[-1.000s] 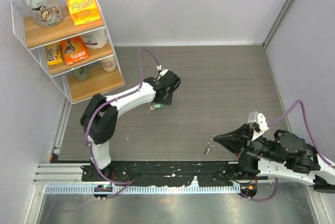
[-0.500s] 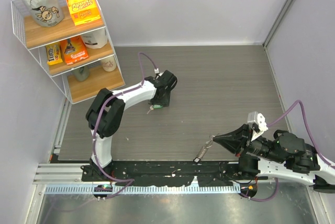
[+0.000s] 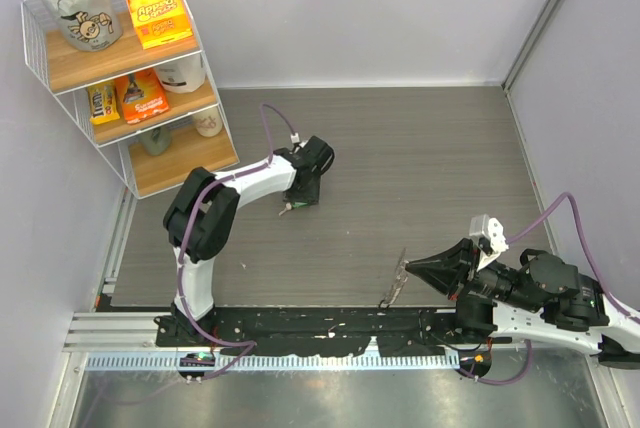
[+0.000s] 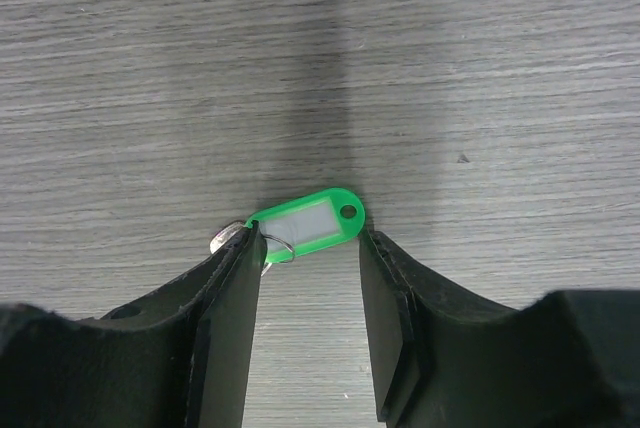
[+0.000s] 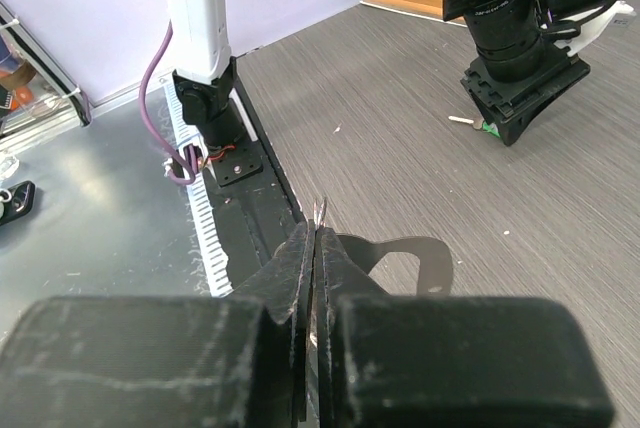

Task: Put the keys on the keyring

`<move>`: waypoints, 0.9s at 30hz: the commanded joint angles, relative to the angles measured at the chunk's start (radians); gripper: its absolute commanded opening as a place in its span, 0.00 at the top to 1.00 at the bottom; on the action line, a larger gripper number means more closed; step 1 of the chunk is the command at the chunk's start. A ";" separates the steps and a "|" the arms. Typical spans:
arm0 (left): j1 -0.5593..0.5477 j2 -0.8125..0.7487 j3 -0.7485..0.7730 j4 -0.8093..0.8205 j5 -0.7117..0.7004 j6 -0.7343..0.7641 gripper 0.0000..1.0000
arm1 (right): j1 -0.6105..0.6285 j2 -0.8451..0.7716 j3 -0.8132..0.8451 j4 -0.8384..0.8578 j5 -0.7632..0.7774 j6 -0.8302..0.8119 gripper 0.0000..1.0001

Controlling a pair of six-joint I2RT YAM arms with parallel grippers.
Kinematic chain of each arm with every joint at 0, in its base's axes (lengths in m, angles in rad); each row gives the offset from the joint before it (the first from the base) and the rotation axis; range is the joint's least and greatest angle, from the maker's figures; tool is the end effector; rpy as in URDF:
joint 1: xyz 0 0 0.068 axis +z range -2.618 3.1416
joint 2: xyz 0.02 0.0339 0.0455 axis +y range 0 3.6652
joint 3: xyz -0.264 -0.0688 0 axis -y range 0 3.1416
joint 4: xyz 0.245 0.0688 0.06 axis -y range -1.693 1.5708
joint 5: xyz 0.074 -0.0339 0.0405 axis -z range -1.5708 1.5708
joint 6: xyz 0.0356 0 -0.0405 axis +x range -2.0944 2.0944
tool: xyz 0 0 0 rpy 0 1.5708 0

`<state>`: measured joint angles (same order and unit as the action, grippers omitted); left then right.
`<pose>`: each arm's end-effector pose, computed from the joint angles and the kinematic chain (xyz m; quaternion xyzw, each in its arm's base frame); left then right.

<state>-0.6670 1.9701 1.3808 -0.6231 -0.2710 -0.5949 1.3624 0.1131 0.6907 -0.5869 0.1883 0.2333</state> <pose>0.3183 -0.2385 0.1690 0.0111 0.9752 0.0031 0.2210 0.0146 0.0369 0.3263 -0.3225 0.6329 0.4550 0.5371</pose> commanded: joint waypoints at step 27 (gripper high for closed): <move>0.006 -0.102 -0.114 0.071 -0.014 -0.006 0.95 | 0.006 0.017 0.006 0.095 -0.035 -0.015 0.95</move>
<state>-0.6662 1.9171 1.2987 -0.5758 -0.2871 -0.5968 1.3624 0.1135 0.6857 -0.5735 0.1623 0.2306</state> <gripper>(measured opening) 0.133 0.059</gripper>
